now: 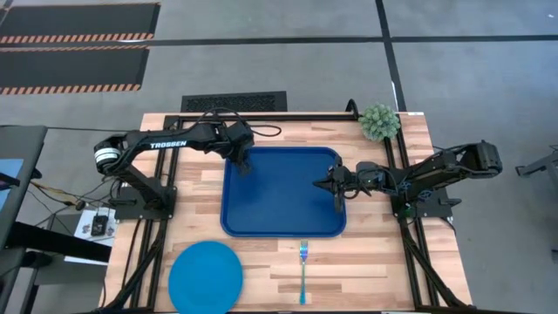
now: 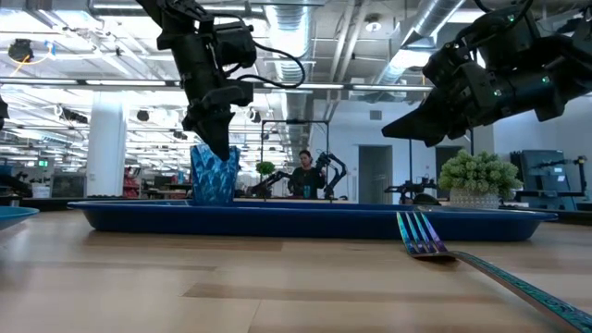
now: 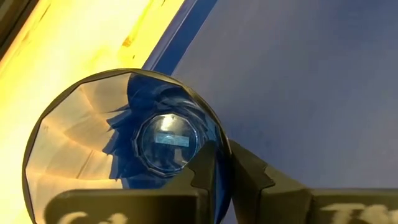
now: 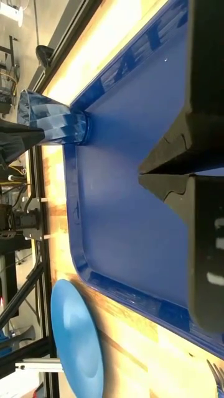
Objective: Pick and place plate/cup/fork/spoon on tray
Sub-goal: Put the blue cup on the top left of the blue serving tray, then put the blue plate at the bottom of the blue cup on the blue serving tray
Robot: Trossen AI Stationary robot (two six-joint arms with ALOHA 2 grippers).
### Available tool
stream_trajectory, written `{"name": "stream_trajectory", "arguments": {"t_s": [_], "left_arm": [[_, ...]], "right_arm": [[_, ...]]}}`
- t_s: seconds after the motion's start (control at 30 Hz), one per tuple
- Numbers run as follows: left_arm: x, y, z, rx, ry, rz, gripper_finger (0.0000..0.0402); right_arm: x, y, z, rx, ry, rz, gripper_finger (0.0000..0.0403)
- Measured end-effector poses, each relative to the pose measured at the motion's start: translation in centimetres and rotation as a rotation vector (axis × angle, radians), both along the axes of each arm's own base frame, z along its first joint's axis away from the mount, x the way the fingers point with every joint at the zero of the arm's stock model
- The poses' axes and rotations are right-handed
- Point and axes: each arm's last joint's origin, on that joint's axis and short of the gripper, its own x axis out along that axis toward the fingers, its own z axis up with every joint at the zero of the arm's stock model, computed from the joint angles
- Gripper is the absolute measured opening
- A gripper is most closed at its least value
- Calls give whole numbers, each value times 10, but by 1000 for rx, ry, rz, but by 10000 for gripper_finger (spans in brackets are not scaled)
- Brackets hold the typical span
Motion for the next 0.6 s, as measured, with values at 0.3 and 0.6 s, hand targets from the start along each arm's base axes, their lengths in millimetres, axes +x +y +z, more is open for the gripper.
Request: {"name": "stream_trajectory", "arguments": {"t_s": [0.3, 0.6], "left_arm": [[0, -2, 0, -1, 2, -13, 92], [-8, -13, 19, 28, -43, -43, 132]], "right_arm": [[0, 0, 0, 0, 0, 0, 17], [0, 0, 0, 1, 0, 0, 13]]}}
